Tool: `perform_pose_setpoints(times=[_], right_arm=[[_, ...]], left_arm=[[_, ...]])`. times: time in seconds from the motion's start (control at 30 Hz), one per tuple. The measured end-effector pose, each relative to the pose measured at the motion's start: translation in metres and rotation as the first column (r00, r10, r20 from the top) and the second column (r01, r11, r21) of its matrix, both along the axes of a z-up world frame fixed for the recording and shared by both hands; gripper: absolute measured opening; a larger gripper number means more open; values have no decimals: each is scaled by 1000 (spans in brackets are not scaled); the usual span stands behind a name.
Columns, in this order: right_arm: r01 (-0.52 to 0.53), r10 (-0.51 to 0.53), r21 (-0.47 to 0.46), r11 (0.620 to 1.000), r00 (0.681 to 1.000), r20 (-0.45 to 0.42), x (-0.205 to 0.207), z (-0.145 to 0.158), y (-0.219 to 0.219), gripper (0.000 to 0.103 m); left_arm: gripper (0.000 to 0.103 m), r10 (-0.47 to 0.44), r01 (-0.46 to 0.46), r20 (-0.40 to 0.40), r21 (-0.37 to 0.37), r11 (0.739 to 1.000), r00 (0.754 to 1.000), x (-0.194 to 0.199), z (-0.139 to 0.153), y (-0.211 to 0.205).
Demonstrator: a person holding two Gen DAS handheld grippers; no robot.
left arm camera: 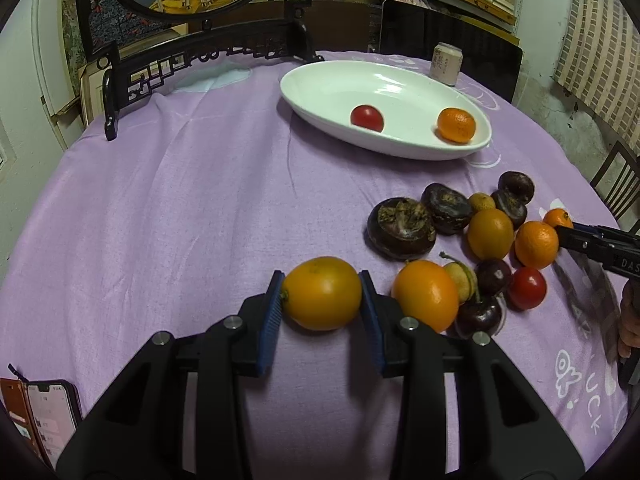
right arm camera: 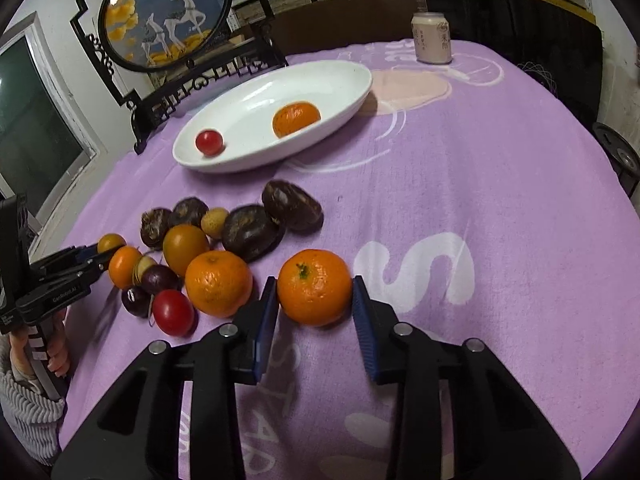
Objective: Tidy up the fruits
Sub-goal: 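Grasp a yellow orange with the left tool while the right tool grasps a mandarin, then drop the orange and mandarin onto the white plate with both tools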
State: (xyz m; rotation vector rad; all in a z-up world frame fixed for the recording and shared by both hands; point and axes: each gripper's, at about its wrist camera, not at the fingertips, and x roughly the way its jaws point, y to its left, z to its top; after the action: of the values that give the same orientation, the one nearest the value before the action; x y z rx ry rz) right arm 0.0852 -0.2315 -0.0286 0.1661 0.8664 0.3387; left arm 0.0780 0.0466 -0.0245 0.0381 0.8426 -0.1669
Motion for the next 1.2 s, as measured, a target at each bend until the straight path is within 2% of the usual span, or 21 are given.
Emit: perform_pose_setpoints(times=[0.13, 0.2, 0.4, 0.53, 0.77, 0.83, 0.93, 1.03, 1.2], right_arm=[[15, -18, 62, 998, 999, 45, -2, 14, -7, 37], [8, -14, 88, 996, 998, 68, 2, 24, -6, 37], [-39, 33, 80, 996, 996, 85, 37, 49, 20, 37], [-80, 76, 44, 996, 995, 71, 65, 49, 46, 37], [-114, 114, 8, 993, 992, 46, 99, 40, 77, 37], [-112, 113, -21, 993, 992, 55, 105, 38, 83, 38], [-123, 125, -50, 991, 992, 32, 111, 30, 89, 43], [-114, 117, -59, 992, 992, 45, 110, 28, 87, 45], [-97, 97, -12, 995, 993, 65, 100, 40, 71, 46]], left_arm=[[37, -14, 14, 47, -14, 1000, 999, 2, 19, -4], [37, -28, 27, 73, 4, 1000, 997, 13, 33, -13], [37, -50, 51, 94, -9, 999, 994, 62, 57, -37], [37, -30, 33, 64, -53, 998, 998, 103, 52, -41], [37, -3, 4, 7, -87, 996, 1000, 154, 35, -38], [39, 1, -1, 3, -82, 997, 1000, 161, 28, -40], [50, 11, -11, 2, -93, 996, 1000, 165, 24, -40], [51, 18, -18, 5, -106, 994, 1000, 165, 26, -37], [53, 28, -24, 28, -118, 993, 999, 154, 36, -32]])
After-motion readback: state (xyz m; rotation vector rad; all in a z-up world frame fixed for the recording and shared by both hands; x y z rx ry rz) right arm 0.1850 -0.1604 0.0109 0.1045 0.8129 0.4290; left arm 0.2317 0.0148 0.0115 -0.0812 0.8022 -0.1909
